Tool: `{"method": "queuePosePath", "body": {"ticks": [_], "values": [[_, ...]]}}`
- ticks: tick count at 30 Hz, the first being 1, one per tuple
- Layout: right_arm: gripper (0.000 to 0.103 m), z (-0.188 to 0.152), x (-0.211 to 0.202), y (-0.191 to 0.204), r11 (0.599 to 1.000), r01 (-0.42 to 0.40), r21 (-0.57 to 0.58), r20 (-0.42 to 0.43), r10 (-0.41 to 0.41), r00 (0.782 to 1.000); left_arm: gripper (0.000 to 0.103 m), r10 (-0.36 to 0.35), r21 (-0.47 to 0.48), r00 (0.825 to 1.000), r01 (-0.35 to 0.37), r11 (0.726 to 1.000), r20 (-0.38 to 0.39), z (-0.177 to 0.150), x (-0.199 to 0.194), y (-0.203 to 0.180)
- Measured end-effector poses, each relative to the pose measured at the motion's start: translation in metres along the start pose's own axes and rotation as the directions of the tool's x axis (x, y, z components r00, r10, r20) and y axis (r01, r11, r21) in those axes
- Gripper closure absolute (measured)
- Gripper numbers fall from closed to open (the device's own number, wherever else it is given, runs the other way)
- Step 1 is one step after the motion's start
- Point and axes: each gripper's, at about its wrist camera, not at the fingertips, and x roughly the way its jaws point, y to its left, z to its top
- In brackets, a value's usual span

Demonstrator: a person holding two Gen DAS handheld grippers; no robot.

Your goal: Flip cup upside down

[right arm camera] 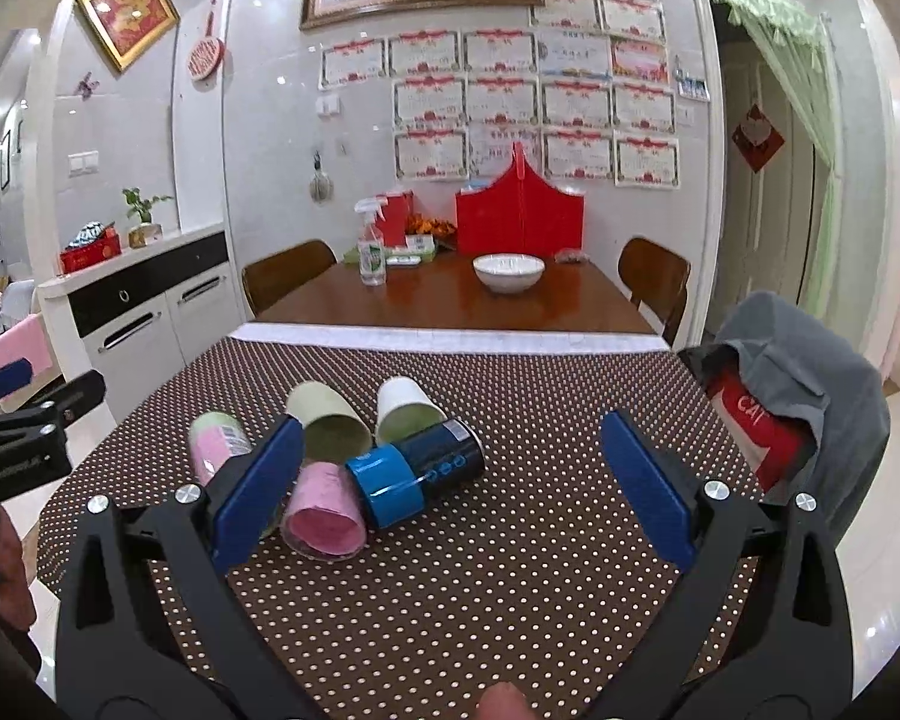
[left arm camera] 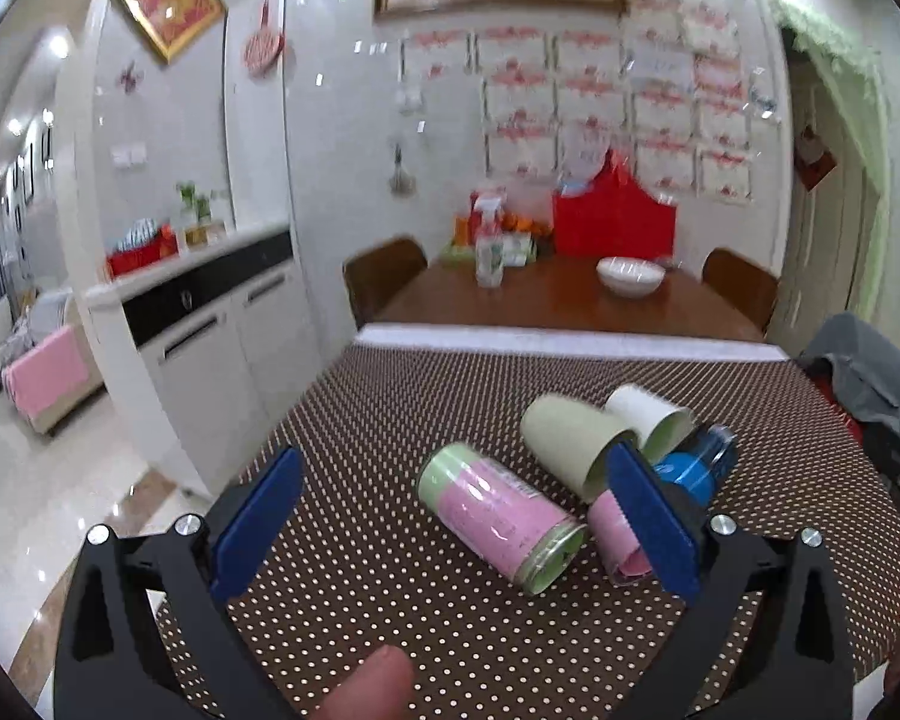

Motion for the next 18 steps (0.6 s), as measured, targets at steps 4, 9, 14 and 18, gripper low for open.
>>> {"method": "queuePosePath", "body": {"ticks": [4,9,14,18], "values": [[0.006,-0.004,0.028,-0.010,1.000,0.008,0.011,-0.060,-0.007,0.998,0.004,-0.009,-0.060,0.989,0.000,0.998,-0.148,-0.004,0.049,0.004],[0.006,-0.005,0.058,-0.019,1.000,0.008,0.024,-0.118,-0.005,0.993,0.004,-0.022,-0.095,0.966,-0.002,0.995,-0.256,-0.008,0.094,-0.001],[0.006,-0.002,0.084,-0.029,0.999,0.014,0.029,-0.151,-0.010,0.988,0.004,-0.018,-0.045,0.970,0.007,0.999,-0.241,0.010,0.109,-0.023],[0.006,0.003,0.104,-0.041,0.999,0.022,0.048,-0.174,-0.014,0.985,0.004,-0.072,0.019,0.964,0.080,0.997,-0.255,0.040,0.132,-0.065]]}}
